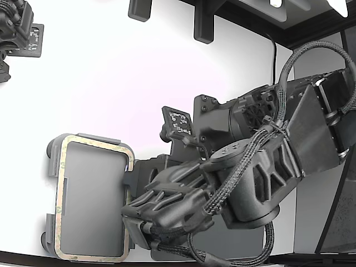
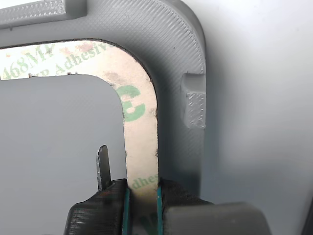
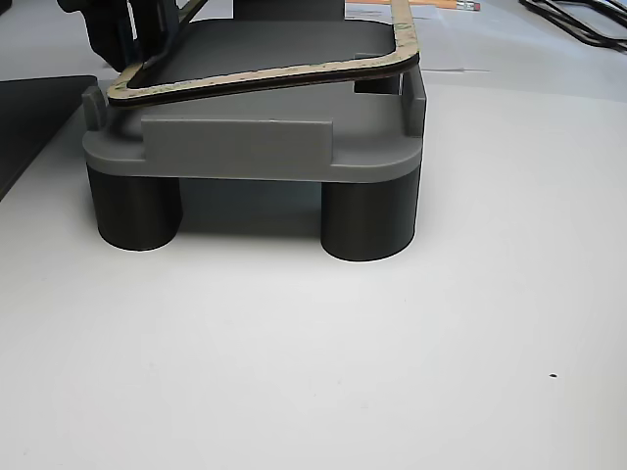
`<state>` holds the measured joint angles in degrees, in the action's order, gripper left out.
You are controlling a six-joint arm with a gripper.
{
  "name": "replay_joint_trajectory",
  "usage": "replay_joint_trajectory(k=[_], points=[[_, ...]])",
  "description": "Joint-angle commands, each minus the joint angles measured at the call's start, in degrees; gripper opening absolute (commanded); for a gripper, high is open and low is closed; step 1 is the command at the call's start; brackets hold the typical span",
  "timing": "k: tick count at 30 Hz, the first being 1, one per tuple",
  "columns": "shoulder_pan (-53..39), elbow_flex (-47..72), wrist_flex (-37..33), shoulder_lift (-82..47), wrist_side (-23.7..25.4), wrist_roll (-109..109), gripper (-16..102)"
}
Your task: Move top rectangular frame to the holder.
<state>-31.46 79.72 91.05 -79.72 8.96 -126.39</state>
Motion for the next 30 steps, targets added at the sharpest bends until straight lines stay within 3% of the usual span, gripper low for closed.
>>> replay_joint_trajectory(k=[1,15,16,17,18,19,20,25,30], points=[[0.9,-0.8,-0.2,-1.0,-0.4,-0.2,-11],[0.9,1.1,-0.9,-1.2,-0.1,0.2,-10],[1.0,1.1,-1.0,-1.2,0.1,0.4,1],[1.0,1.1,-1.0,-1.2,0.5,0.7,25],[1.0,1.1,-1.0,-1.2,0.6,0.9,71],[1.0,1.1,-1.1,-1.3,0.7,1.1,96],[1.0,1.1,-1.2,-1.4,0.8,1.1,100],[0.6,-1.4,-1.6,-1.4,2.8,3.2,100],[-0.4,-9.3,-1.4,-3.3,12.0,20.1,100]])
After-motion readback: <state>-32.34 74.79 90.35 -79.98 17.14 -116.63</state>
